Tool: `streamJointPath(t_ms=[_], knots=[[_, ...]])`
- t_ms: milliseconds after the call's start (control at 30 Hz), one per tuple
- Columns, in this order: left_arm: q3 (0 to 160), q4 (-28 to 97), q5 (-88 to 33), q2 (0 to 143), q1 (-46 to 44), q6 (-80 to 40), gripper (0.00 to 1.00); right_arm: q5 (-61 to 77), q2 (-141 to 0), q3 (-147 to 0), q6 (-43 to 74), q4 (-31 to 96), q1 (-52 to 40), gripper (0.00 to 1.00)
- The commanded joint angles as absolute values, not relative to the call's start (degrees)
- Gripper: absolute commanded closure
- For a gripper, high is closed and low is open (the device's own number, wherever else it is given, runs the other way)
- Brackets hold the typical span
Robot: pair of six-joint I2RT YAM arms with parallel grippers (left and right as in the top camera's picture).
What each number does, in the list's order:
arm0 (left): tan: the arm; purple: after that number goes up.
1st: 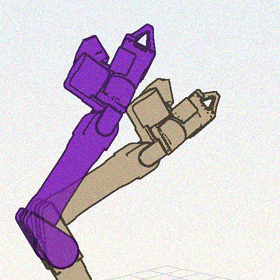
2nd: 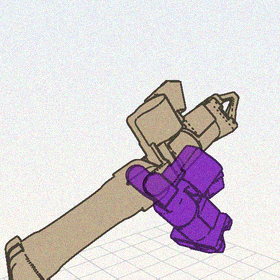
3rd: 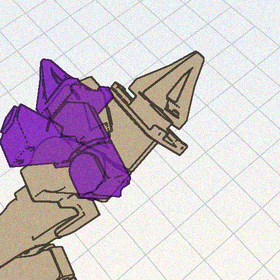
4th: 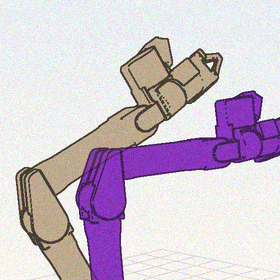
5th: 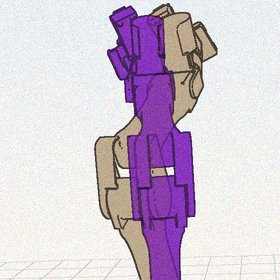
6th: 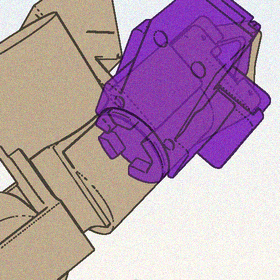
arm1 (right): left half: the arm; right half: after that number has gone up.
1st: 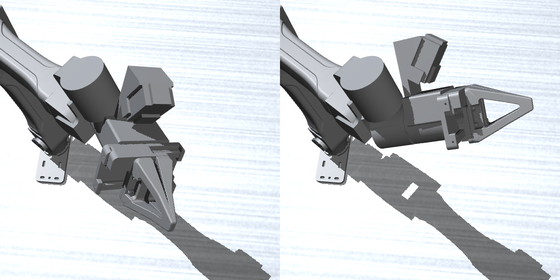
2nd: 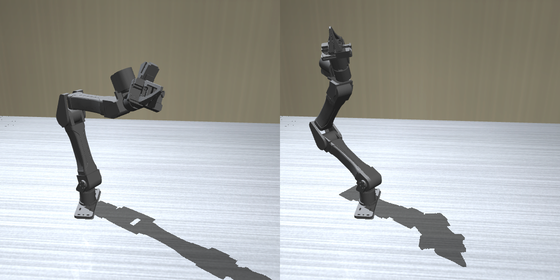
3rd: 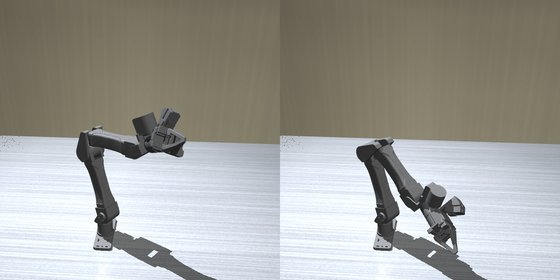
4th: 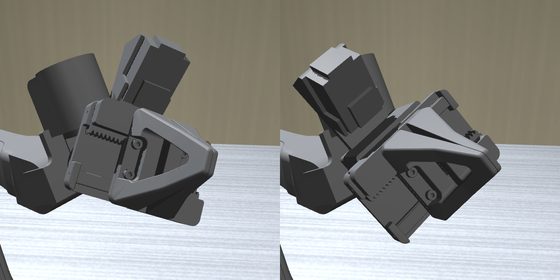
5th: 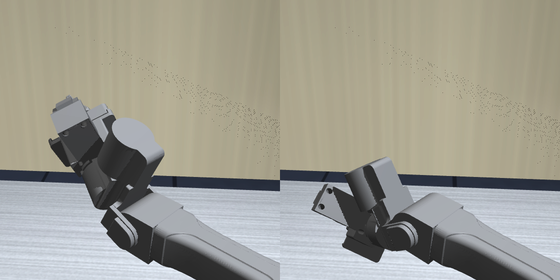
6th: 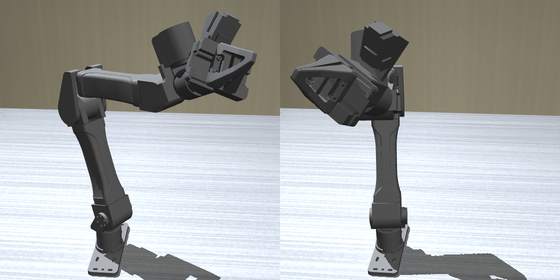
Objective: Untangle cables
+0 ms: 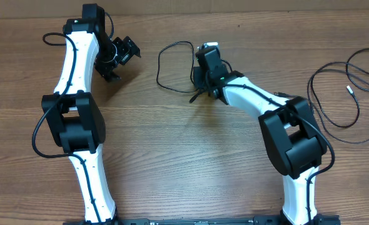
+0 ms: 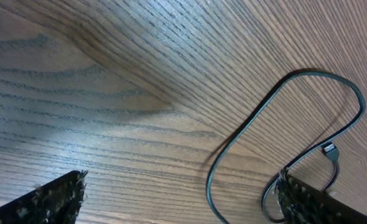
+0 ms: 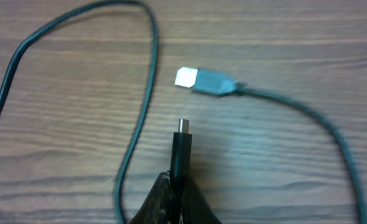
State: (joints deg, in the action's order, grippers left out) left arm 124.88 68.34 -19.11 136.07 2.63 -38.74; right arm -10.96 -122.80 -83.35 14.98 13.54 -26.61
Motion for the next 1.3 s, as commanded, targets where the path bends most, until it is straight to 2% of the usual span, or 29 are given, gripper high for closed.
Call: streamJointPath(t_ms=[0, 200, 233, 333, 367, 400, 600, 867, 1000, 1100, 1267], knots=[[124.53, 68.36, -18.9, 135.66, 2.55, -37.45, 0.0, -11.97, -120.77, -84.82, 13.61, 13.85, -24.21, 0.96], [124.53, 68.36, -18.9, 135.66, 2.57, -37.45, 0.0, -11.92, -120.81, -84.71, 13.63, 14.26, -22.04, 0.96], [124.53, 68.36, -18.87, 135.66, 2.57, -37.45, 0.0, -11.92, -120.86, -84.71, 13.61, 14.33, -21.82, 0.91], [124.53, 68.36, -18.9, 135.66, 2.57, -37.45, 0.0, -11.94, -120.88, -84.71, 13.3, 14.72, -21.5, 0.45], [124.53, 68.36, -18.87, 135.66, 2.57, -37.45, 0.0, -11.94, -120.88, -84.71, 12.91, 14.72, -21.45, 0.34], [124.53, 68.36, -18.9, 135.66, 2.57, -37.45, 0.0, -11.9, -120.88, -84.71, 12.51, 14.74, -21.45, 0.28], [124.53, 68.36, -18.87, 135.66, 2.57, -37.45, 0.0, -2.42, -120.86, -86.39, 1.78, 19.7, -21.45, 0.27], [124.53, 68.36, -18.87, 135.66, 2.57, -37.45, 0.0, 7.16, -120.86, -101.78, -17.28, 41.25, -21.52, 0.2], [124.53, 68.36, -18.9, 135.66, 2.57, -37.45, 0.0, 7.2, -121.01, -102.26, -31.44, 45.15, -21.52, 0.23], [124.53, 68.36, -18.9, 135.66, 2.57, -37.43, 0.0, 7.27, -121.86, -101.38, -37.52, 46.89, -21.45, 0.23], [124.53, 68.36, -18.87, 135.66, 2.57, -37.45, 0.0, 12.93, -123.81, -98.91, -47.29, 46.68, -21.45, 0.34]])
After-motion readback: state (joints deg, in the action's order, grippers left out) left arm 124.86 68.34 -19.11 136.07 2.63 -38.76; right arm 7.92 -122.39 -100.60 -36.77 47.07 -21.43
